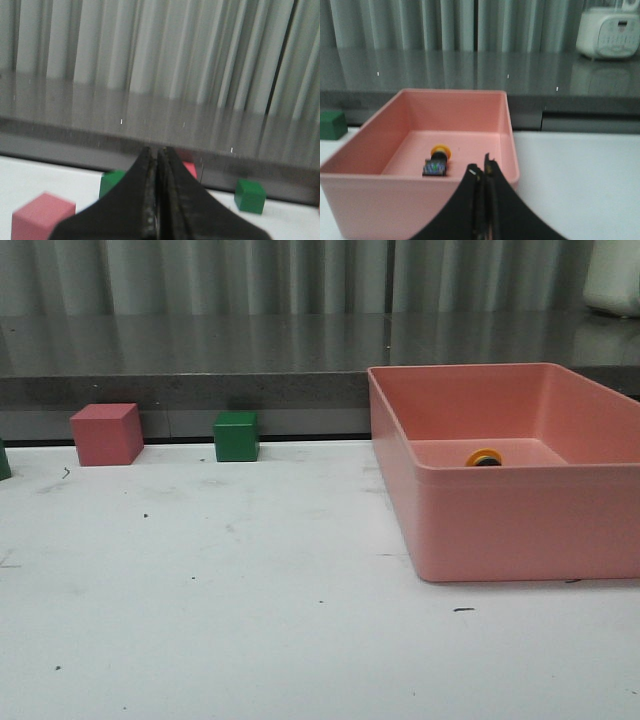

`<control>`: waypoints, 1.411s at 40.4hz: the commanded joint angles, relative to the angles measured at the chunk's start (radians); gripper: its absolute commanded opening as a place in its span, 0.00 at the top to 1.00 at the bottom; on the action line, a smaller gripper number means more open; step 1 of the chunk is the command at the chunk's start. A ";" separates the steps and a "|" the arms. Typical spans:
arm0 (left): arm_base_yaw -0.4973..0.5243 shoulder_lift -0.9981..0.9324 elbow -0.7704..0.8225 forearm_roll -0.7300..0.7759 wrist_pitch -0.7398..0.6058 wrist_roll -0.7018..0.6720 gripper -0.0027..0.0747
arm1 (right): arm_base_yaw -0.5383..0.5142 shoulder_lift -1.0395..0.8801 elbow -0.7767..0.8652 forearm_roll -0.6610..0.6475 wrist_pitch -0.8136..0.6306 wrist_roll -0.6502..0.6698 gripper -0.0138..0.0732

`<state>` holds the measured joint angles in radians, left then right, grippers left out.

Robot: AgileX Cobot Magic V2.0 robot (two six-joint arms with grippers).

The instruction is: Place and stand button with both arms

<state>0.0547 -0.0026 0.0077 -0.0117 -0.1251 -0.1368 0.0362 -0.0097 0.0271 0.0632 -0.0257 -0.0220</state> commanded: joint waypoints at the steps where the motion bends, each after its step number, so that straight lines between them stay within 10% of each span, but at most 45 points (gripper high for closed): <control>1: 0.002 -0.023 0.011 -0.008 -0.251 -0.008 0.99 | -0.007 -0.019 -0.017 -0.005 -0.199 -0.007 0.91; 8: 0.002 -0.014 -0.085 -0.008 -0.261 -0.008 0.99 | -0.007 -0.016 -0.135 -0.005 -0.171 -0.007 0.91; 23: 0.002 0.312 -0.455 0.042 0.168 -0.008 0.99 | -0.007 0.258 -0.563 0.002 0.239 -0.007 0.91; 41: 0.002 0.439 -0.534 0.054 0.204 -0.008 0.98 | -0.007 0.459 -0.683 0.010 0.376 -0.007 0.81; 46: 0.002 0.439 -0.534 0.054 0.208 -0.008 0.79 | -0.007 0.459 -0.683 0.010 0.375 -0.007 0.54; 52: 0.002 0.439 -0.534 0.054 0.202 -0.008 0.30 | -0.007 0.460 -0.679 0.010 0.374 -0.007 0.19; 57: 0.002 0.439 -0.534 0.054 0.196 -0.008 0.06 | -0.007 0.483 -0.675 0.018 0.360 -0.007 0.09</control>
<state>0.0547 0.4251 -0.4891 0.0409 0.1559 -0.1368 0.0362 0.4422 -0.6187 0.0728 0.4296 -0.0220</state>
